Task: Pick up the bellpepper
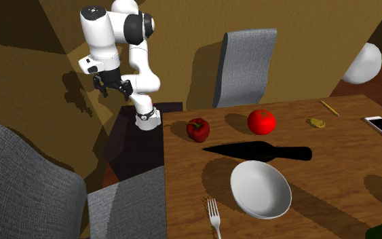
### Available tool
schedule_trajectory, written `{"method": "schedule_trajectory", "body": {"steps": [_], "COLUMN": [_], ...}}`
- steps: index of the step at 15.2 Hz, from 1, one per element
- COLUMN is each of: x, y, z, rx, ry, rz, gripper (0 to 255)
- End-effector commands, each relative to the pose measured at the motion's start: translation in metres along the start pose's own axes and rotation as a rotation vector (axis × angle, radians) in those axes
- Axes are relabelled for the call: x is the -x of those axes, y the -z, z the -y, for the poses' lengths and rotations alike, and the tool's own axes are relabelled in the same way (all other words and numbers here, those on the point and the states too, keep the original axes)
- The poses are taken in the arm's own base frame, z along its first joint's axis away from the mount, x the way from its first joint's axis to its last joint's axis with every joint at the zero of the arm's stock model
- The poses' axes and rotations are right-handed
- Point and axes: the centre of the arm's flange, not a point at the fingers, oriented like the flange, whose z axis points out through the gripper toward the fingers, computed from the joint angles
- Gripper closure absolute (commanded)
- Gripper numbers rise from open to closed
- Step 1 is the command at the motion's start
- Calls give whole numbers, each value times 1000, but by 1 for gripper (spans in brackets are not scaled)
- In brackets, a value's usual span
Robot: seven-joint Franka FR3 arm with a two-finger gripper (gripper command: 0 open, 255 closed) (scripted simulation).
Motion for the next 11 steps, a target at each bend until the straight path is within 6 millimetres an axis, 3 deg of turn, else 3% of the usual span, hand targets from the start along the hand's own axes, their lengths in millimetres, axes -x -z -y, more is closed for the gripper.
{"method": "schedule_trajectory", "body": {"steps": [1,11], "x": [0,-3], "y": [0,18], "z": [0,130], "rx": [0,1], "ry": [0,-51], "rz": [0,-62], "gripper": [0,0]}}
